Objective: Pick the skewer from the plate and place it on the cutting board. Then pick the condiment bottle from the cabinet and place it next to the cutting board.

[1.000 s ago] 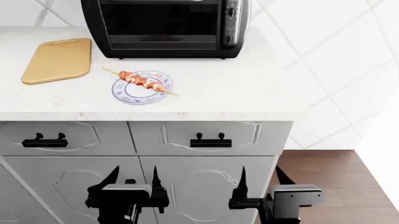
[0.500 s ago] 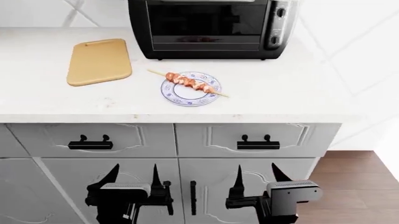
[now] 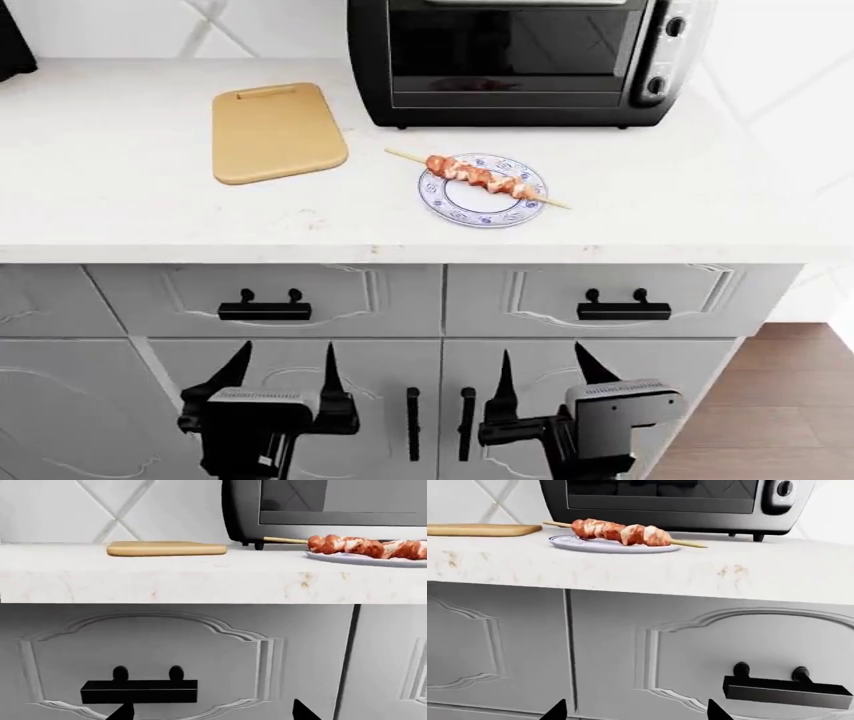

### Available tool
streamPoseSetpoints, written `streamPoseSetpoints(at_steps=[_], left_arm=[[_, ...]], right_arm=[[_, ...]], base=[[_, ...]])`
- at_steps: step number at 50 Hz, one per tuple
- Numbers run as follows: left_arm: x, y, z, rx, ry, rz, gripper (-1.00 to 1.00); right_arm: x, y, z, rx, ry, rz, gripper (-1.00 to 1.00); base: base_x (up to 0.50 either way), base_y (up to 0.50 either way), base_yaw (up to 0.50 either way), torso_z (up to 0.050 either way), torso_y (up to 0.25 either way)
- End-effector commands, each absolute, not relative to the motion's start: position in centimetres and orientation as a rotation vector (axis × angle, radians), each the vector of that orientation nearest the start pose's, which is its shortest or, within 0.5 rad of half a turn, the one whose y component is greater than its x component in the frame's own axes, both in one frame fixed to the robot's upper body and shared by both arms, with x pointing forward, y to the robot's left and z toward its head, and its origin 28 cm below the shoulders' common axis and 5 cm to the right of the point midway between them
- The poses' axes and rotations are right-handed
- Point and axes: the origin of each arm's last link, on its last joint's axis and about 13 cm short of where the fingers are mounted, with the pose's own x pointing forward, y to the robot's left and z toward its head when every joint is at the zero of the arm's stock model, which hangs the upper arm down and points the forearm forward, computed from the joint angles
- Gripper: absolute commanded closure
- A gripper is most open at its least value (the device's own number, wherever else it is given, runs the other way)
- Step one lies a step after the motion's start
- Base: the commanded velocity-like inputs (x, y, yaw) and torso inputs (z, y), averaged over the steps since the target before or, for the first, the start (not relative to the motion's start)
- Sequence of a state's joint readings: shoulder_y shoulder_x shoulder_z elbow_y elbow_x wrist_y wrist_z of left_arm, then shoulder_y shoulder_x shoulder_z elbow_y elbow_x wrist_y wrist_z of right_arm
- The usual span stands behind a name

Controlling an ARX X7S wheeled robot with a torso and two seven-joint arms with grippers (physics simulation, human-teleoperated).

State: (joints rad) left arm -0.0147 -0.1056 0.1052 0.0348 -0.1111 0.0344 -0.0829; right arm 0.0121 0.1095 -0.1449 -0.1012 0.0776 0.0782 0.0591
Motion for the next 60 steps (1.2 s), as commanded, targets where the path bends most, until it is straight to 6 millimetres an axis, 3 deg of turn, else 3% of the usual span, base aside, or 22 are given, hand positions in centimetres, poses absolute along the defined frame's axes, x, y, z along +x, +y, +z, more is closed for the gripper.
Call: streamPoseSetpoints(at_steps=[1,5,14,24,29,35,60], left_arm=[[22.3,21.4,4.8,0.068,-0.134,-0.101,-1.00],[23.0,22.1,7.3,0.116,-0.126,-0.210,-1.00],[25.6,24.7,15.5,0.208,-0.144,-0.475,-1.00],[26.8,26.2,21.8,0.338,-0.167,-0.704,-1.00],[27.0,27.0,23.3,0.353,-0.092,-0.729,-1.00],[27.7,28.3,25.7,0.376,-0.073,-0.710,-1.00],[27.4,29.3,26.1,0.416,-0.078,-0.701,-1.00]], right_arm=[[21.4,-9.8,4.8,-0.089,-0.059,0.107,-1.00],[21.8,-10.8,7.6,-0.137,-0.010,0.149,-1.00],[22.1,-12.5,15.3,-0.327,-0.027,0.305,-1.00],[22.2,-13.5,24.5,-0.320,0.009,0.441,-1.00],[23.3,-13.9,27.2,-0.319,0.043,0.450,-1.00],[23.5,-14.2,27.8,-0.371,0.087,0.467,-1.00],[23.7,-14.2,27.9,-0.374,0.082,0.454,-1.00]], base=[[0.00,0.00,0.00,0.000,0.000],[0.00,0.00,0.00,0.000,0.000],[0.00,0.00,0.00,0.000,0.000],[0.00,0.00,0.00,0.000,0.000],[0.00,0.00,0.00,0.000,0.000],[0.00,0.00,0.00,0.000,0.000],[0.40,0.21,0.00,0.000,0.000]])
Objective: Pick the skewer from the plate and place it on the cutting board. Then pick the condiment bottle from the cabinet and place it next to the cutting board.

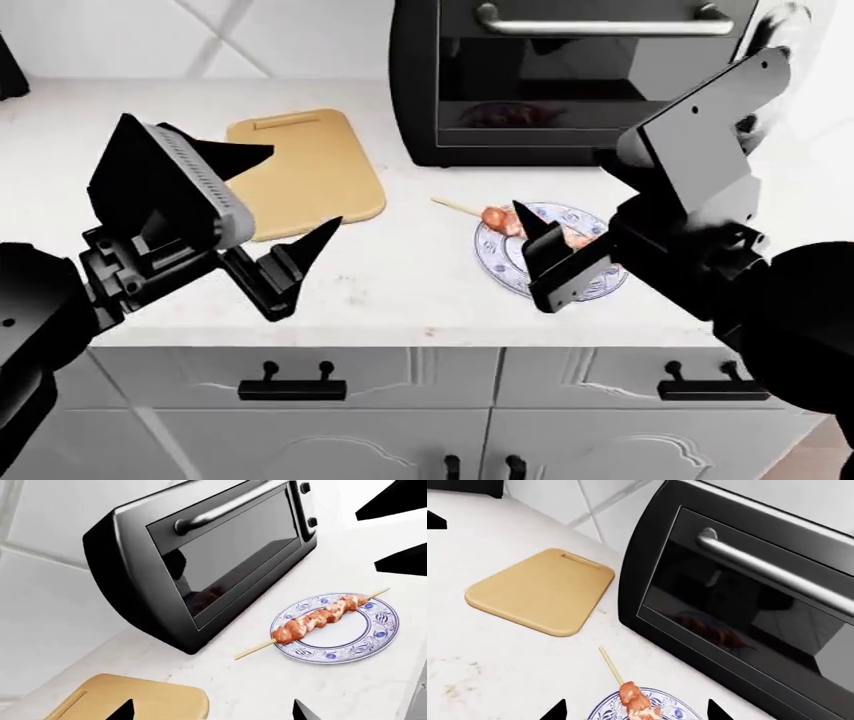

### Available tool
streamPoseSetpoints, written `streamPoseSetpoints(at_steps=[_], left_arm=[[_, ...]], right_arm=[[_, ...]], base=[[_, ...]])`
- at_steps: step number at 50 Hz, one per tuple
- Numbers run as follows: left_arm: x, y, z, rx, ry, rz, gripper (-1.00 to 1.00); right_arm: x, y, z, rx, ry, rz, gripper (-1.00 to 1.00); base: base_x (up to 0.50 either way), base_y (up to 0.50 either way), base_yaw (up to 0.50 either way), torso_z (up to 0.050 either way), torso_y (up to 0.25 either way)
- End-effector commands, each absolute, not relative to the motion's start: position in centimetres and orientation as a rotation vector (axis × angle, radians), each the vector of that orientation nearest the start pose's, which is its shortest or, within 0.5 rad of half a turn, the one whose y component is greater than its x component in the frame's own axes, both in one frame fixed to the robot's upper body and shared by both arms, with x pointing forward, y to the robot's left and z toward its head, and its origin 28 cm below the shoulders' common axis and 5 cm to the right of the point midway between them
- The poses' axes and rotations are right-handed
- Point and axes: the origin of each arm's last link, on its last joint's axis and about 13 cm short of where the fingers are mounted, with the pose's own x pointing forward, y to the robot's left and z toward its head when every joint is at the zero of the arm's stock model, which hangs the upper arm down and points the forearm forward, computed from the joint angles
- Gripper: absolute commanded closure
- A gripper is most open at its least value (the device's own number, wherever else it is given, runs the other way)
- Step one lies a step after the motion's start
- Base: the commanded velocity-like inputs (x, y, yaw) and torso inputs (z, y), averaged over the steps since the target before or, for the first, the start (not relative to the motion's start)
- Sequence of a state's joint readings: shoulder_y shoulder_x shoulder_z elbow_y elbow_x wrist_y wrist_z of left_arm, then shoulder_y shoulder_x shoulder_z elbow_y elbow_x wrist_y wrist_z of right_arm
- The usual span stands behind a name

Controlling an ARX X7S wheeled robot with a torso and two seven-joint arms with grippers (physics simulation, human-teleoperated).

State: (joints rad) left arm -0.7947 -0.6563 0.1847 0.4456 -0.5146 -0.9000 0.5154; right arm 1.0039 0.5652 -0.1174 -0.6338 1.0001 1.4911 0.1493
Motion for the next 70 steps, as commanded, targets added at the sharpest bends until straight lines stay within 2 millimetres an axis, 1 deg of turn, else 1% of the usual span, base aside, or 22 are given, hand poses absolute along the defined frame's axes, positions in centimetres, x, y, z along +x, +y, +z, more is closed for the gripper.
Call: streamPoseSetpoints(at_steps=[1,11,15,19,23,25,29,33,37,39,44,51,59,70], left_arm=[[27.4,29.3,26.1,0.417,-0.079,-0.701,-1.00],[28.1,29.1,26.3,0.412,-0.099,-0.684,-1.00],[28.4,28.9,26.4,0.395,-0.124,-0.666,-1.00],[28.5,28.8,26.7,0.394,-0.137,-0.667,-1.00],[28.4,28.8,26.8,0.391,-0.135,-0.676,-1.00],[28.3,28.8,26.8,0.388,-0.131,-0.682,-1.00],[28.4,28.8,26.7,0.385,-0.125,-0.686,-1.00],[28.0,28.9,26.8,0.407,-0.105,-0.708,-1.00],[27.7,29.1,27.3,0.427,-0.093,-0.724,-1.00],[27.4,29.3,27.6,0.435,-0.086,-0.732,-1.00],[27.2,29.6,28.0,0.448,-0.069,-0.728,-1.00],[27.0,30.0,28.4,0.453,-0.075,-0.707,-1.00],[26.9,30.1,28.6,0.458,-0.077,-0.689,-1.00],[26.7,30.1,28.7,0.457,-0.065,-0.685,-1.00]], right_arm=[[23.6,-14.2,27.8,-0.375,0.084,0.451,-1.00],[23.0,-14.9,27.0,-0.351,0.121,0.431,-1.00],[22.8,-15.3,26.6,-0.354,0.149,0.427,-1.00],[22.2,-16.0,26.9,-0.363,0.176,0.413,-1.00],[21.5,-17.0,28.0,-0.435,0.246,0.451,-1.00],[21.3,-17.7,29.0,-0.516,0.287,0.479,-1.00],[21.3,-18.9,31.4,-0.619,0.358,0.540,-1.00],[21.7,-19.8,33.8,-0.707,0.432,0.607,-1.00],[22.7,-20.5,34.9,-0.763,0.507,0.625,-1.00],[23.3,-20.8,35.3,-0.762,0.546,0.626,-1.00],[24.5,-21.4,35.2,-0.767,0.653,0.635,-1.00],[25.9,-22.0,35.1,-0.765,0.719,0.616,-1.00],[27.4,-21.9,34.9,-0.759,0.728,0.632,-1.00],[29.5,-21.2,33.6,-0.747,0.737,0.702,-1.00]], base=[[0.50,0.27,0.00,0.000,0.000],[0.50,0.25,0.00,0.000,0.000],[0.00,0.00,0.00,0.000,0.004],[0.00,0.00,0.00,0.000,0.000],[0.00,0.00,0.00,0.000,0.000],[0.00,0.00,0.00,0.000,0.000],[0.00,0.00,0.00,0.000,0.000],[0.00,0.00,0.00,0.000,0.000],[0.00,0.00,0.00,0.000,0.000],[0.00,0.00,0.00,0.000,0.000],[0.00,0.00,0.00,0.000,0.000],[0.00,0.00,0.00,0.000,0.000],[0.00,0.00,0.00,0.000,0.000],[0.00,0.00,0.00,0.000,0.000]])
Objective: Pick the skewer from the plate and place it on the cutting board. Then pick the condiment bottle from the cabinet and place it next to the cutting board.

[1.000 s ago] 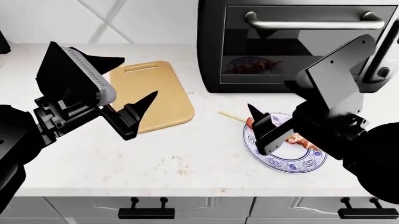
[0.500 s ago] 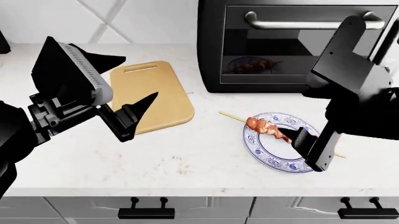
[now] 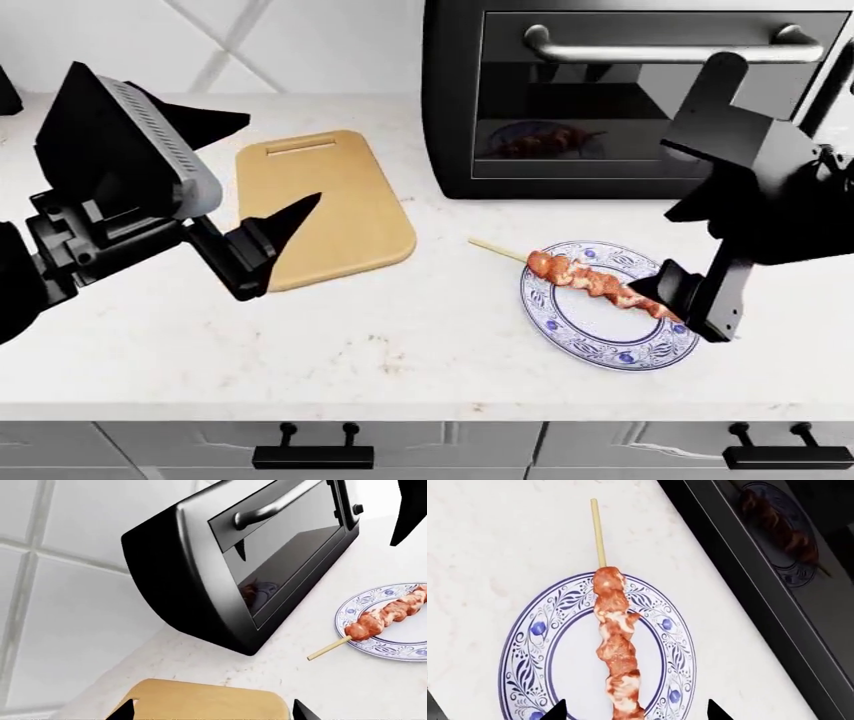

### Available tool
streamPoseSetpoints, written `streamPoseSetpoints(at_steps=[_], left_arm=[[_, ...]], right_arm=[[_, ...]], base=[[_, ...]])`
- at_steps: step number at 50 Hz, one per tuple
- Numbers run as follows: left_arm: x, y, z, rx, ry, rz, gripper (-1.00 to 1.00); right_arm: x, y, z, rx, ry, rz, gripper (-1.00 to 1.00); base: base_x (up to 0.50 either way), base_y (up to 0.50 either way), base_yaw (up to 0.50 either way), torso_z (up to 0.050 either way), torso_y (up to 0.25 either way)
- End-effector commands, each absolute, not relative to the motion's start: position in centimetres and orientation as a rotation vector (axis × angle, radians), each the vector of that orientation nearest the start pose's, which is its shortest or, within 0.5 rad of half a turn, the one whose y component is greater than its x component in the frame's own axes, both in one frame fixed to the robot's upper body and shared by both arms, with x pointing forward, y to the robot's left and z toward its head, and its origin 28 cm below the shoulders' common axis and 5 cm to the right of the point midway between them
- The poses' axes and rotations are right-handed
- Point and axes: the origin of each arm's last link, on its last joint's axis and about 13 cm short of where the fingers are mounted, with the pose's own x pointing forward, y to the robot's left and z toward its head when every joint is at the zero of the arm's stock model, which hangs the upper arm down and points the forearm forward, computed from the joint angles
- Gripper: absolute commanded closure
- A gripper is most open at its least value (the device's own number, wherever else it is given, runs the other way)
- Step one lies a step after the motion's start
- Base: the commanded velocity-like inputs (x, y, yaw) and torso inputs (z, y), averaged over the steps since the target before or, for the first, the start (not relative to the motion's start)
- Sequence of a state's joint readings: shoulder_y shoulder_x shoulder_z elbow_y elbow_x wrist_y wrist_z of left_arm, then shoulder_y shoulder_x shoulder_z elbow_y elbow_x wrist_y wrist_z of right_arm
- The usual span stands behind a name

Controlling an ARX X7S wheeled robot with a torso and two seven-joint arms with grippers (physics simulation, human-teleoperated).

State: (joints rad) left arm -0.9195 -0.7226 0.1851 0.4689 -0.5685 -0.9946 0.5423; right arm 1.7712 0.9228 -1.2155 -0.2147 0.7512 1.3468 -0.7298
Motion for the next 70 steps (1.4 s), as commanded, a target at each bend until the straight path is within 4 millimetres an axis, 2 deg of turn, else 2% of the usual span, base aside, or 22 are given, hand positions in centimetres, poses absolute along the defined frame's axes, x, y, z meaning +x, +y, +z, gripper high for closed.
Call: streamPoseSetpoints(at_steps=[1,15,28,39,70], left_arm=[[26.6,30.1,28.7,0.457,-0.064,-0.686,-1.00],[26.7,30.3,28.5,0.459,-0.055,-0.674,-1.00],[26.7,30.4,28.4,0.466,-0.051,-0.666,-1.00],[26.7,30.5,28.1,0.473,-0.047,-0.661,-1.00],[27.2,30.5,28.0,0.485,-0.037,-0.658,-1.00]], right_arm=[[29.7,-21.2,33.4,-0.746,0.741,0.707,-1.00],[31.8,-20.4,32.1,-0.751,0.766,0.771,-1.00],[32.2,-20.2,30.9,-0.747,0.833,0.804,-1.00],[32.7,-20.4,31.1,-0.703,0.858,0.798,-1.00],[34.1,-21.1,29.6,-0.665,0.899,0.782,-1.00]], base=[[0.00,0.00,0.00,0.000,0.000],[0.00,0.00,0.00,0.000,0.000],[0.00,0.00,0.00,0.000,0.000],[0.00,0.00,0.00,0.000,0.000],[0.00,0.00,0.00,0.000,0.000]])
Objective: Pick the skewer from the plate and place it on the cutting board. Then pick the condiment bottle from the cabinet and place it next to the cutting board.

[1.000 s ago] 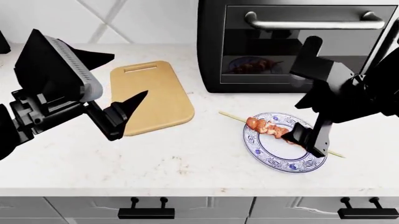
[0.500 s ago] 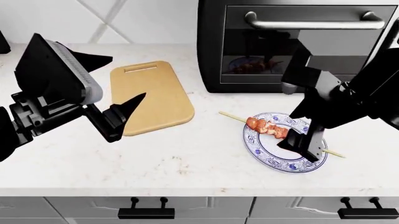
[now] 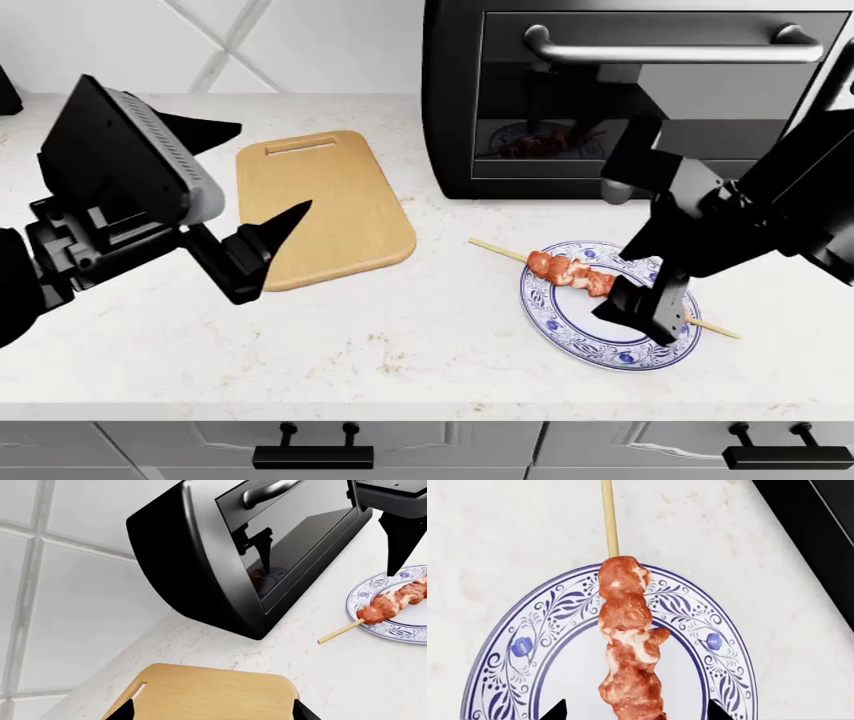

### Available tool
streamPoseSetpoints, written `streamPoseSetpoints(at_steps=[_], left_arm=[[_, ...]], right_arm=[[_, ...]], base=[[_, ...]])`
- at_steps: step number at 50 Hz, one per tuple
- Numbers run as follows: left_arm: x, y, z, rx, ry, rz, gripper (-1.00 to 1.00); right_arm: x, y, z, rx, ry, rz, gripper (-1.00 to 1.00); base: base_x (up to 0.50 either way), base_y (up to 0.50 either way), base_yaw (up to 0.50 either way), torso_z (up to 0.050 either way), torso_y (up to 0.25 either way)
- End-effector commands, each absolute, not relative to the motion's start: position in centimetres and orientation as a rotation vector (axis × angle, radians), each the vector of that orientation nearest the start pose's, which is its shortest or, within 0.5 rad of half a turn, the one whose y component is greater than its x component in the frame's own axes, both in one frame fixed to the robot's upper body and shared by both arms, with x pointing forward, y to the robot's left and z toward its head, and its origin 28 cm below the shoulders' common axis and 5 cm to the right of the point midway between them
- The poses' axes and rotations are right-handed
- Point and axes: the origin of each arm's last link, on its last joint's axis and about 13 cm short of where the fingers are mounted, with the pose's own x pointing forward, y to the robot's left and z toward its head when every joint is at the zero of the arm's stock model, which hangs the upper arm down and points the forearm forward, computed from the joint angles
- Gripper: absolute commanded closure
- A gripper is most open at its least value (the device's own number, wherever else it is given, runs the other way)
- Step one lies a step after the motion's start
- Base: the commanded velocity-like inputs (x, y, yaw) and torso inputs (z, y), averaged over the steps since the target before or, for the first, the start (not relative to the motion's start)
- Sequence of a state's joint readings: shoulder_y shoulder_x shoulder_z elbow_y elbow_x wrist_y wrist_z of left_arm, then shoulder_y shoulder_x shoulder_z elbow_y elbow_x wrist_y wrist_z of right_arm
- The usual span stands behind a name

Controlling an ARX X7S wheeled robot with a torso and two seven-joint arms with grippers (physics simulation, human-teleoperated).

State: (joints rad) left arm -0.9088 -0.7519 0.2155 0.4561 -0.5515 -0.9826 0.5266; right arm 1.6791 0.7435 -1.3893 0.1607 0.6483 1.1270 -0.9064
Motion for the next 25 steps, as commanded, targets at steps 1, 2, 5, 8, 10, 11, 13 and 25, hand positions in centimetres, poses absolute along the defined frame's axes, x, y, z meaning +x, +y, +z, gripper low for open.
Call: streamPoseSetpoints(at_steps=[1,2,5,8,10,11,13,25], left_arm=[[27.20,30.46,28.01,0.485,-0.037,-0.658,-1.00],[27.21,30.47,27.99,0.485,-0.036,-0.658,-1.00],[27.25,30.46,27.90,0.483,-0.034,-0.661,-1.00],[27.34,30.45,27.78,0.482,-0.032,-0.662,-1.00],[27.35,30.45,27.72,0.482,-0.030,-0.663,-1.00],[27.35,30.46,27.69,0.481,-0.030,-0.663,-1.00],[27.33,30.46,27.64,0.480,-0.029,-0.663,-1.00],[27.35,30.36,27.50,0.480,-0.026,-0.670,-1.00]], right_arm=[[34.18,-21.08,29.58,-0.665,0.900,0.783,-1.00],[34.23,-21.07,29.54,-0.665,0.900,0.783,-1.00],[34.40,-20.99,29.30,-0.664,0.905,0.786,-1.00],[34.50,-20.92,29.08,-0.663,0.910,0.791,-1.00],[34.52,-20.92,29.03,-0.663,0.912,0.792,-1.00],[34.53,-20.91,29.00,-0.663,0.913,0.792,-1.00],[34.51,-20.94,28.93,-0.663,0.915,0.792,-1.00],[34.29,-21.18,28.87,-0.661,0.920,0.782,1.00]], base=[[0.00,0.00,0.00,0.000,0.000],[0.00,0.00,0.00,0.000,0.000],[0.00,0.00,0.00,0.000,0.000],[0.00,0.00,0.00,0.000,0.000],[0.00,0.00,0.00,0.000,0.000],[0.00,0.00,0.00,0.000,0.000],[0.00,0.00,0.00,0.000,0.000],[0.00,0.00,0.00,0.000,0.000]])
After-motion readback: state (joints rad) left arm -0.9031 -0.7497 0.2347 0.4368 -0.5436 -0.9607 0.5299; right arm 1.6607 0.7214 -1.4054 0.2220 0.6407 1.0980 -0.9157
